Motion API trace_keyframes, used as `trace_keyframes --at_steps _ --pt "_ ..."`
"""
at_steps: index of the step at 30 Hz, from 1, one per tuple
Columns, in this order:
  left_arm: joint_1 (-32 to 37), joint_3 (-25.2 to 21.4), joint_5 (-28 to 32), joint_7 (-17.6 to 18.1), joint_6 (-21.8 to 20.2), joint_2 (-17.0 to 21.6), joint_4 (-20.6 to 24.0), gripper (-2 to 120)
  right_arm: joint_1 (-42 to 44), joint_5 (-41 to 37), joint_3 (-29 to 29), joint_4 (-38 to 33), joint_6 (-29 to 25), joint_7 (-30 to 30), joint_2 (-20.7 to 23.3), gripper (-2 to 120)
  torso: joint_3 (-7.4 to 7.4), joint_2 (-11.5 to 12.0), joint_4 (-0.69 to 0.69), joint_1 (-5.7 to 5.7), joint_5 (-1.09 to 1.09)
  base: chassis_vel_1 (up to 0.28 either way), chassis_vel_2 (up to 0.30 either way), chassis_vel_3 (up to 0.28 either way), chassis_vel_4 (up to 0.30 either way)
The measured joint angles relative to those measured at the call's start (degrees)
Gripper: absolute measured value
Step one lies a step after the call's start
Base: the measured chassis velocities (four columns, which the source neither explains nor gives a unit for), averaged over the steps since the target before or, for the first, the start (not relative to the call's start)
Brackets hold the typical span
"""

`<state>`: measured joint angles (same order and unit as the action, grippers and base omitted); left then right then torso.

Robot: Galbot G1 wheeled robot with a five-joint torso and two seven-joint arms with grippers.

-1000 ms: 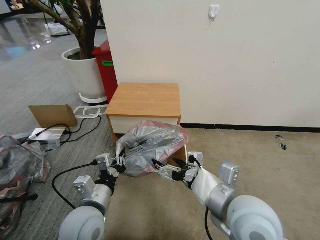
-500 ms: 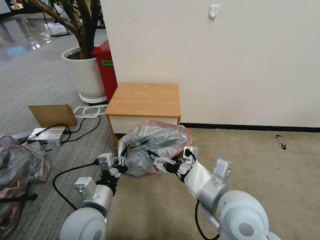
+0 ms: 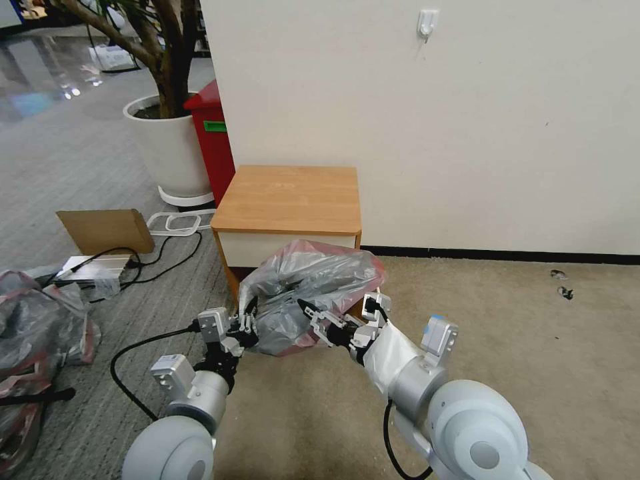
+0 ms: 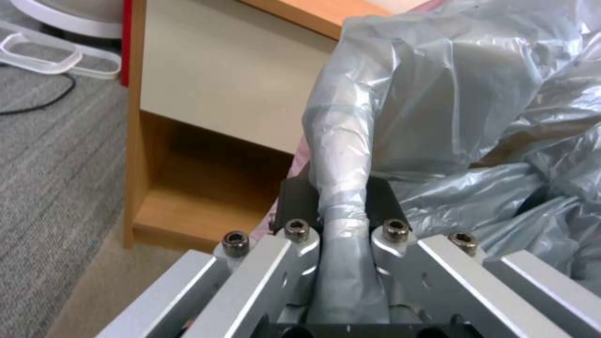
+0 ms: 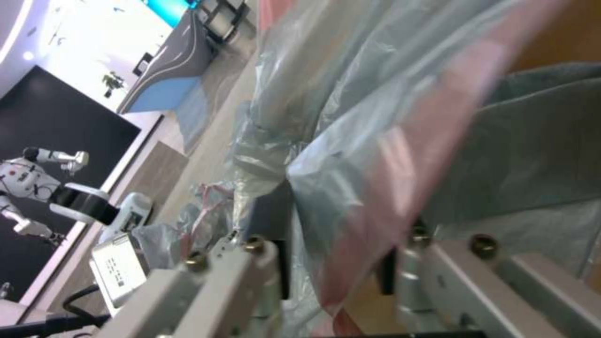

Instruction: Pick up the garbage bag from the table and place it over the trash can.

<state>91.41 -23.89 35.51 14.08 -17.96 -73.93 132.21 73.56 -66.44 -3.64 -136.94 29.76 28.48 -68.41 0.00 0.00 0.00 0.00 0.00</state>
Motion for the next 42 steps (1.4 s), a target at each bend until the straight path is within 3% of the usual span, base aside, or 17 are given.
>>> trace_keyframes --at_steps 3,6,17,31,39,41,42 --pt "-0.3 -0.3 0.8 0.5 -0.1 0.1 -0.5 5 0.1 0.0 -0.4 -0.4 0.0 0.0 0.7 7 0.0 0.0 0.0 0.0 -0.01 0.0 0.0 0.0 0.0" --pt "-0.6 -0.4 1.7 1.0 -0.2 0.1 -0.8 5 0.2 0.0 -0.7 -0.8 0.0 0.0 1.3 0 0.0 0.0 0.0 0.0 -0.01 0.0 0.0 0.0 0.0" --pt "-3.2 -1.9 7.9 3.3 -1.8 0.7 -2.3 5 2.8 -2.3 -4.3 -3.8 0.8 0.0 6.6 0 0.0 0.0 0.0 0.0 -0.01 0.0 0.0 0.0 0.0" --pt "-4.1 -3.0 11.4 3.6 -2.8 1.0 -2.5 5 5.0 -4.9 -8.1 -5.6 3.4 0.9 8.9 0 0.0 0.0 0.0 0.0 0.0 0.0 0.0 0.0 0.0" --pt "-4.5 -2.5 11.4 4.0 -2.8 0.8 -2.7 5 6.1 -5.0 -9.3 -6.3 6.0 1.0 8.6 21 0.0 0.0 0.0 0.0 0.0 0.0 0.0 0.0 0.0" --pt "-4.9 -2.5 11.5 4.2 -2.8 0.7 -3.3 5 7.3 -5.0 -10.5 -6.4 6.6 1.0 8.7 35 0.0 0.0 0.0 0.0 0.0 0.0 0.0 0.0 0.0" --pt "-4.9 -2.5 11.5 4.2 -2.8 0.7 -3.3 5 7.3 -5.0 -10.5 -6.4 6.6 1.0 8.7 35 0.0 0.0 0.0 0.0 0.0 0.0 0.0 0.0 0.0"
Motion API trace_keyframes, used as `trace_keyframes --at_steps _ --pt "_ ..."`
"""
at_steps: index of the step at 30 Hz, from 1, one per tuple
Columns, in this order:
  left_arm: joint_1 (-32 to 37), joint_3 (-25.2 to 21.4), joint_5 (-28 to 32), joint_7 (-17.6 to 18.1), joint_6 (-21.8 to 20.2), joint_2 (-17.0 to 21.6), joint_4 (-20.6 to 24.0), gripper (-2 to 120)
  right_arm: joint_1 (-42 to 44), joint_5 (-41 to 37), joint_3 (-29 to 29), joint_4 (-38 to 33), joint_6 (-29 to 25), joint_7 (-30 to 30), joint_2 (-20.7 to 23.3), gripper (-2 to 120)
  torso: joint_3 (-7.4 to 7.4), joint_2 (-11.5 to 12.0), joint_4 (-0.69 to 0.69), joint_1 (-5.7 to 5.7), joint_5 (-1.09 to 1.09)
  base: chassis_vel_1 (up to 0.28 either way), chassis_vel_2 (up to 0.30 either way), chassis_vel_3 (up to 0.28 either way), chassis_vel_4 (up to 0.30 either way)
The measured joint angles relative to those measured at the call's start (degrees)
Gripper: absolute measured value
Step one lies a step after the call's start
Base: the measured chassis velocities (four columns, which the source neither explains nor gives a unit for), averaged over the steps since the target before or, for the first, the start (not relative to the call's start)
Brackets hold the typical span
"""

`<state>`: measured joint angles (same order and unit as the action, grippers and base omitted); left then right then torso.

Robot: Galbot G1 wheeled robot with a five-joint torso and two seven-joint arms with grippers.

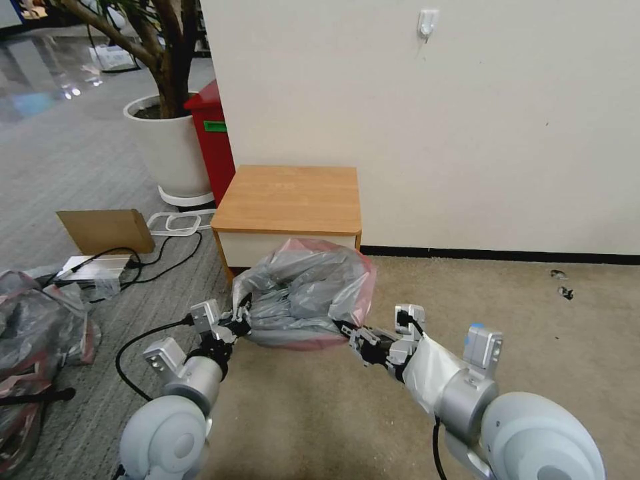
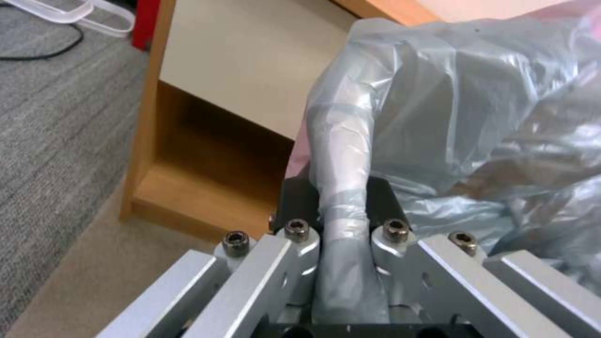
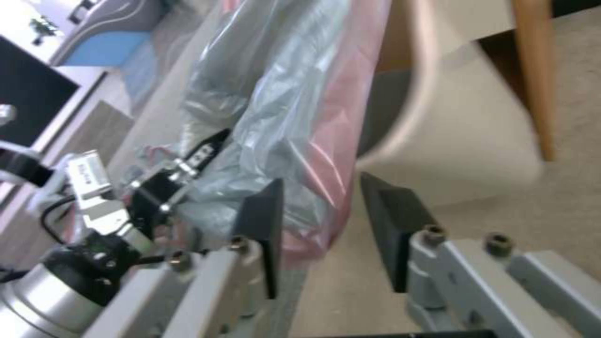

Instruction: Pick up the garbage bag from the table and place it over the trash can.

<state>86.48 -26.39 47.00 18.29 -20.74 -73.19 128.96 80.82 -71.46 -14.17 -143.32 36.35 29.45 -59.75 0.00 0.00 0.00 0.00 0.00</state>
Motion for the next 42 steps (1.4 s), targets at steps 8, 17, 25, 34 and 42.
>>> trace_keyframes --at_steps 8,17,25,34,42 --pt "-1.8 -0.2 1.2 1.3 0.1 -0.4 -2.1 5 3.4 -0.6 -11.3 0.0 1.3 -1.1 -0.3 67 0.0 0.0 -0.01 0.0 0.0 0.0 0.0 0.0 0.0" --pt "-0.6 0.3 2.5 1.5 0.1 -1.0 -1.0 5 -0.2 10.6 -12.8 0.2 -5.5 -12.6 -8.6 98 0.0 0.0 0.01 0.0 0.01 0.0 0.0 0.0 0.0" --pt "-1.2 1.9 2.7 2.6 0.2 -2.2 -1.0 5 0.6 34.3 -3.6 8.3 -18.7 -19.7 -16.9 100 0.0 0.0 0.0 0.0 0.0 0.0 0.0 0.0 0.0" --pt "-1.4 2.3 2.8 2.7 0.3 -2.5 -0.8 5 0.9 41.5 -0.3 12.1 -24.5 -19.5 -19.7 99 0.0 0.0 0.0 0.0 0.01 0.0 0.0 0.0 0.0" --pt "-2.3 2.8 2.9 2.7 0.3 -2.6 -1.3 5 0.7 41.2 1.5 13.3 -25.1 -17.6 -21.4 76 0.0 0.0 0.0 0.0 0.0 0.0 0.0 0.0 0.0"
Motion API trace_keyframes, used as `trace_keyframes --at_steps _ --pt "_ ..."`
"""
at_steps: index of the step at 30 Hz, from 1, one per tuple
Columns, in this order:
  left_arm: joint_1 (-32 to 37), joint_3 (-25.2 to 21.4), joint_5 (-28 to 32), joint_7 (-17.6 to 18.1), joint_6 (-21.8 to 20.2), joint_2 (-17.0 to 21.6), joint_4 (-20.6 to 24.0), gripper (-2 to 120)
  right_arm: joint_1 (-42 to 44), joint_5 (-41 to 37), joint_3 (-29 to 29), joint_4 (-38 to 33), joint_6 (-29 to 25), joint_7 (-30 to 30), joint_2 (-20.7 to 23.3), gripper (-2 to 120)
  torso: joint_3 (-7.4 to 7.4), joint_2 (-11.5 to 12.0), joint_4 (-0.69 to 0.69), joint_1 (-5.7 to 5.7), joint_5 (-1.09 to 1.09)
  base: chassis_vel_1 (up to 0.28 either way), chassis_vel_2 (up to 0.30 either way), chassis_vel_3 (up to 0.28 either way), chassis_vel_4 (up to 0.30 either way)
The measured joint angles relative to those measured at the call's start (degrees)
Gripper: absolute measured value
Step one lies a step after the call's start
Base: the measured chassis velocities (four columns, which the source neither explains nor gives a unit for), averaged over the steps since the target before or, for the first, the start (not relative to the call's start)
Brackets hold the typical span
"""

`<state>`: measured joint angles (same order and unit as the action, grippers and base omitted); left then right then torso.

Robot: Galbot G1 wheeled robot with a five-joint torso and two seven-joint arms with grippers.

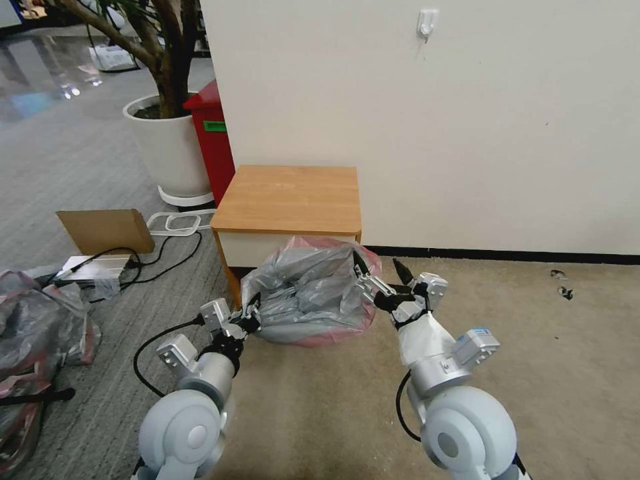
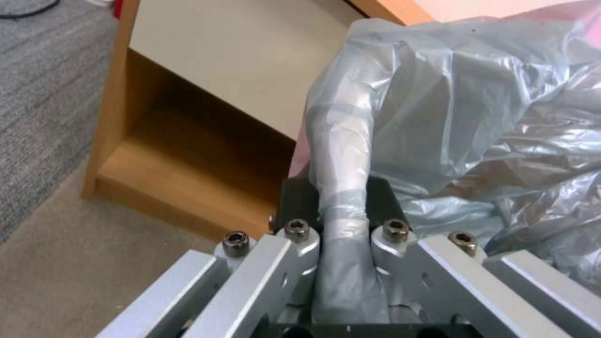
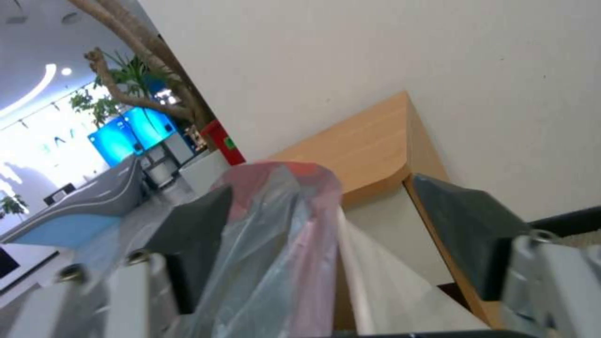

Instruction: Pick up the garbage bag from the table and place it over the trash can.

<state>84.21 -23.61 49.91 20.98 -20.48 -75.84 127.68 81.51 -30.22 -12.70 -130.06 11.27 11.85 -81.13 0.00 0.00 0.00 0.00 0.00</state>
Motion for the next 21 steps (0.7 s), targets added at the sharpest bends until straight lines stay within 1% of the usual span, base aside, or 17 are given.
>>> trace_keyframes --at_steps 2,3,4,6,7,8,9,10,11,12,15,16,17,19,20,21 --pt "-0.1 0.1 0.0 0.0 0.0 0.0 -0.1 5 -0.2 -0.1 0.0 0.2 -0.1 0.1 -0.1 70 0.0 0.0 0.0 0.0 0.0 0.0 0.0 0.0 0.0" --pt "-0.2 0.2 0.0 0.0 0.0 0.0 -0.2 5 -0.3 -0.1 0.0 0.3 -0.2 0.2 -0.1 63 0.0 0.0 0.0 0.0 0.0 0.0 0.0 0.0 0.0" --pt "-0.2 0.2 0.0 0.0 0.0 0.0 -0.2 5 -0.3 -0.1 0.0 0.3 -0.2 0.2 -0.1 63 0.0 0.0 0.0 0.0 0.0 0.0 0.0 0.0 0.0" --pt "-0.3 0.2 0.1 0.0 0.0 0.0 -0.5 5 -0.5 -0.3 0.0 0.3 -0.2 0.4 -0.2 55 0.0 0.0 0.0 0.0 0.0 0.0 0.0 0.0 0.0" --pt "-0.4 0.2 0.2 0.0 0.0 0.0 -0.7 5 -0.6 -0.3 0.0 0.3 -0.2 0.4 -0.2 48 0.0 0.0 0.0 0.0 0.0 0.0 0.0 0.0 0.0" --pt "-0.4 0.2 0.2 0.0 0.0 0.0 -0.7 5 -0.6 -0.3 0.0 0.3 -0.2 0.4 -0.2 48 0.0 0.0 0.0 0.0 0.0 0.0 0.0 0.0 0.0" --pt "-0.6 0.3 0.2 0.0 0.0 0.0 -0.8 5 -0.6 -0.3 0.0 0.5 -0.2 0.4 -0.2 43 0.0 0.0 0.0 0.0 0.0 0.0 0.0 0.0 0.0" --pt "-0.7 0.3 0.3 0.0 0.0 0.0 -0.9 5 -0.6 -0.4 0.0 0.5 -0.2 0.4 -0.2 39 0.0 0.0 0.0 0.0 0.0 0.0 0.0 0.0 0.0" --pt "-0.9 0.4 0.4 0.0 0.0 0.0 -0.9 5 -0.7 -0.4 0.0 0.6 -0.2 0.4 -0.2 32 0.0 0.0 0.0 0.0 0.0 0.0 0.0 0.0 0.0" --pt "-0.9 0.4 0.4 0.0 0.0 0.0 -0.9 5 -0.7 -0.4 0.0 0.6 -0.2 0.4 -0.2 32 0.0 0.0 0.0 0.0 0.0 0.0 0.0 0.0 0.0" --pt "-1.1 0.7 0.5 0.0 0.0 -0.1 -1.0 5 -0.9 -0.4 -0.1 0.8 -0.2 0.3 -0.1 21 0.0 0.0 0.0 0.0 0.0 0.0 0.0 0.0 0.0" --pt "-1.1 0.7 0.5 0.0 0.0 -0.1 -1.0 5 -0.9 -0.4 -0.1 0.8 -0.2 0.3 -0.1 21 0.0 0.0 0.0 0.0 0.0 0.0 0.0 0.0 0.0" --pt "-1.2 0.7 0.6 0.0 0.0 -0.2 -1.1 5 -1.1 -0.4 -0.1 0.9 -0.2 0.3 -0.1 14 0.0 0.0 0.0 0.0 -0.01 0.0 0.0 0.0 0.0" --pt "-1.2 0.8 0.6 0.0 0.0 -0.3 -1.1 5 -1.2 -0.5 -0.2 0.9 -0.2 0.2 0.0 9 0.0 0.0 0.0 0.0 -0.01 0.0 0.0 0.0 0.0" --pt "-1.2 0.9 0.6 0.0 -0.1 -0.4 -1.2 5 -1.4 -0.6 -0.4 0.9 -0.3 0.2 0.0 1 0.0 0.0 0.0 0.0 0.0 0.0 0.0 0.0 0.0" --pt "-1.2 0.9 0.6 0.0 -0.1 -0.4 -1.2 5 -1.4 -0.6 -0.4 0.9 -0.3 0.2 0.0 1 0.0 0.0 0.0 0.0 0.0 0.0 0.0 0.0 0.0"
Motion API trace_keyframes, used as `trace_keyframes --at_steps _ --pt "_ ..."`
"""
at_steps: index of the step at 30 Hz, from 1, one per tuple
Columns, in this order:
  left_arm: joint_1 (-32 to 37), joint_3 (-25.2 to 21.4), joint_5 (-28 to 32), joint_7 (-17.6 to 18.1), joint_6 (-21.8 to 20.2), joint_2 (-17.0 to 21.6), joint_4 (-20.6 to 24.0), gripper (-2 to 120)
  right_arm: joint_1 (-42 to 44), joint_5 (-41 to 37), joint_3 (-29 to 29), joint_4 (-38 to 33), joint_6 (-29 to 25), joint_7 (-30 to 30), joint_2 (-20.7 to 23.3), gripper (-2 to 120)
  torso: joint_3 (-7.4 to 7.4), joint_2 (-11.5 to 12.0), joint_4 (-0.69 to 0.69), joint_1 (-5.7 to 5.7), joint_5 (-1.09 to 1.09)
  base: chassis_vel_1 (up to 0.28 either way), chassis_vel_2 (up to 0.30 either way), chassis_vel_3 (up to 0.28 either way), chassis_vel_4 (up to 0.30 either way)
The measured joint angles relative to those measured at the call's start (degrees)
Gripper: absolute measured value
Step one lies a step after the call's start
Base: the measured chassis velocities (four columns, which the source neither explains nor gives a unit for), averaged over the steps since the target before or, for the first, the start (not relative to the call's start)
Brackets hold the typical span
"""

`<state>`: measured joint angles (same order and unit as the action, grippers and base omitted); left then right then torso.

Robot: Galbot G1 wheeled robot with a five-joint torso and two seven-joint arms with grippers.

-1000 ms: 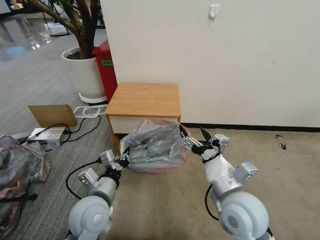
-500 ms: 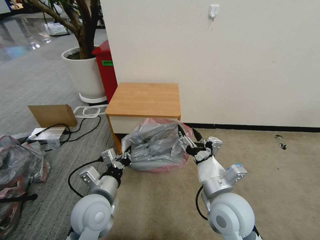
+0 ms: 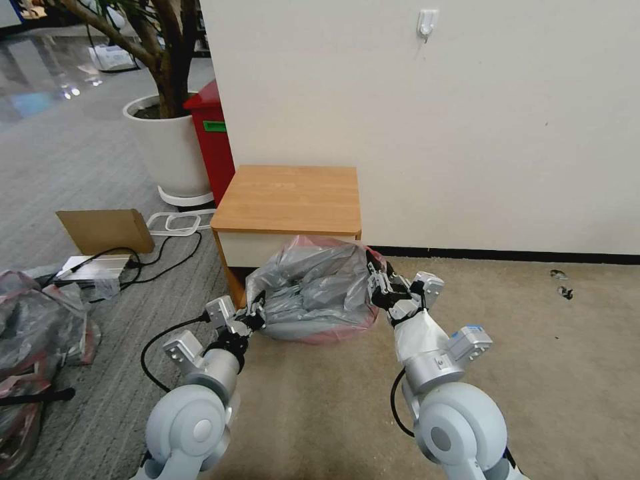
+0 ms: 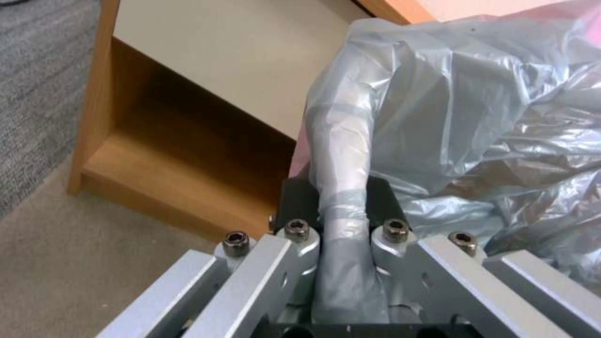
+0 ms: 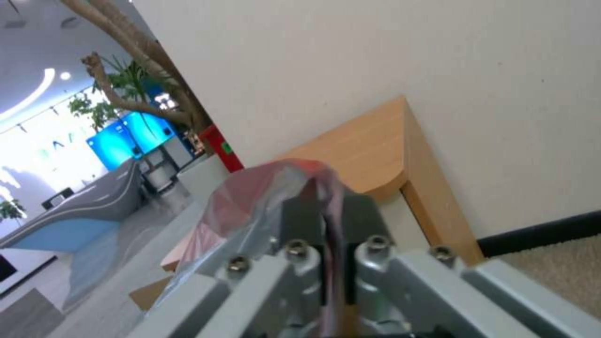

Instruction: Pick up the garbage bag from the table and place it over the trash can.

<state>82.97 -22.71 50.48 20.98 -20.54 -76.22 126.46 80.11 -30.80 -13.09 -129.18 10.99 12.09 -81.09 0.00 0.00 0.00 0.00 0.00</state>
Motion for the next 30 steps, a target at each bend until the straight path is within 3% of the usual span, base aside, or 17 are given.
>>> trace_keyframes --at_steps 12,18,30 --pt "1.6 0.9 -0.2 -0.6 -0.2 0.1 0.6 5 -3.5 -3.9 -3.7 -0.4 2.5 2.1 2.9 0 0.0 0.0 0.0 0.0 -0.01 0.0 0.0 0.0 0.0" --pt "3.0 0.9 -0.1 -1.9 -0.3 0.1 1.4 5 -4.1 -10.6 -8.4 -1.5 12.2 5.1 7.2 0 0.0 0.0 0.0 0.0 -0.01 0.0 0.0 0.0 0.0" --pt "1.3 -0.9 6.4 -1.9 -1.3 0.6 1.5 5 1.0 -23.8 -11.8 -8.9 19.2 9.4 12.0 0 0.0 0.0 0.0 0.0 0.0 0.0 0.0 0.0 0.0"
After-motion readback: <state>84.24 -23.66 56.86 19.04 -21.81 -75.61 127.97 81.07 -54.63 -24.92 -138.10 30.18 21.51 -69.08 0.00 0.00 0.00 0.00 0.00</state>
